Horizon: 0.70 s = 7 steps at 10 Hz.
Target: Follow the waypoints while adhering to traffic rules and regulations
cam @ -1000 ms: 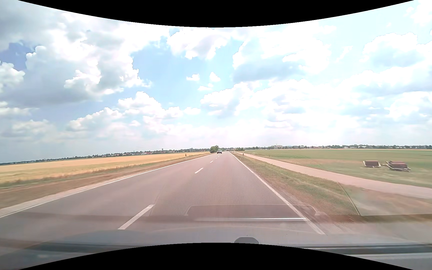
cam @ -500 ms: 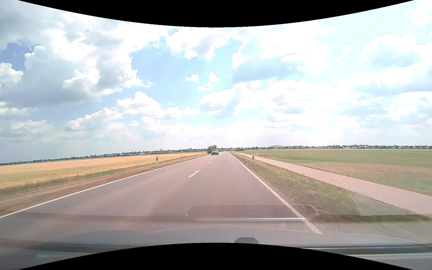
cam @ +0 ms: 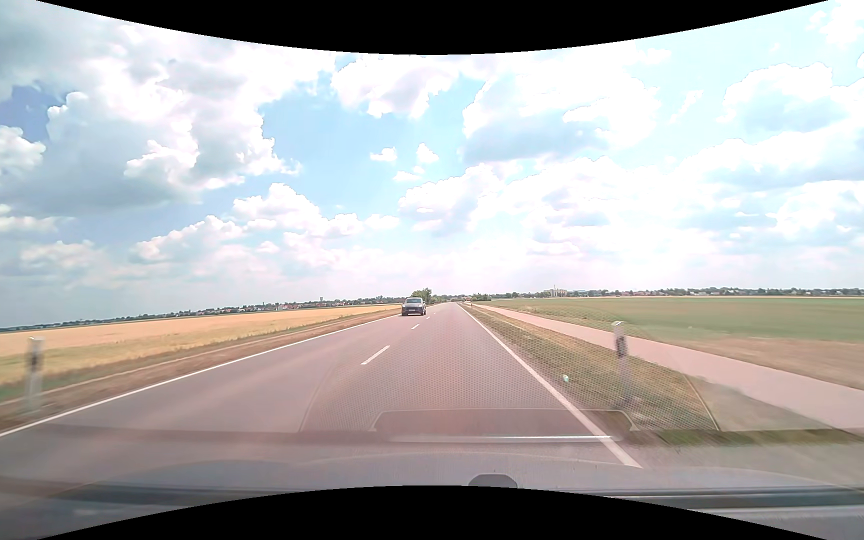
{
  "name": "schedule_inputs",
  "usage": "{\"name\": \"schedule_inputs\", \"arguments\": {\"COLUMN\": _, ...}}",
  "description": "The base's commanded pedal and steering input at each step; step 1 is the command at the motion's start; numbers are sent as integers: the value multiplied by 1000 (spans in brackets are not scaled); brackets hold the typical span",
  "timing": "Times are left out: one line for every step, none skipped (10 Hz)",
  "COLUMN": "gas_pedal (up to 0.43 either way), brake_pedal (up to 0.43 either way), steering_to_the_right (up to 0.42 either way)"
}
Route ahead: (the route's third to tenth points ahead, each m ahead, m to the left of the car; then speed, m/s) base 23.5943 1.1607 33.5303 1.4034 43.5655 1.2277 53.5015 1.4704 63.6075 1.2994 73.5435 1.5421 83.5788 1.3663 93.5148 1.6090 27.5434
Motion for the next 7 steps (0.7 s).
{"name": "schedule_inputs", "arguments": {"gas_pedal": 220, "brake_pedal": 0, "steering_to_the_right": -4}}
{"name": "schedule_inputs", "arguments": {"gas_pedal": 220, "brake_pedal": 0, "steering_to_the_right": -4}}
{"name": "schedule_inputs", "arguments": {"gas_pedal": 220, "brake_pedal": 0, "steering_to_the_right": -4}}
{"name": "schedule_inputs", "arguments": {"gas_pedal": 220, "brake_pedal": 0, "steering_to_the_right": -4}}
{"name": "schedule_inputs", "arguments": {"gas_pedal": 220, "brake_pedal": 0, "steering_to_the_right": -4}}
{"name": "schedule_inputs", "arguments": {"gas_pedal": 228, "brake_pedal": 0, "steering_to_the_right": -3}}
{"name": "schedule_inputs", "arguments": {"gas_pedal": 240, "brake_pedal": 0, "steering_to_the_right": -4}}
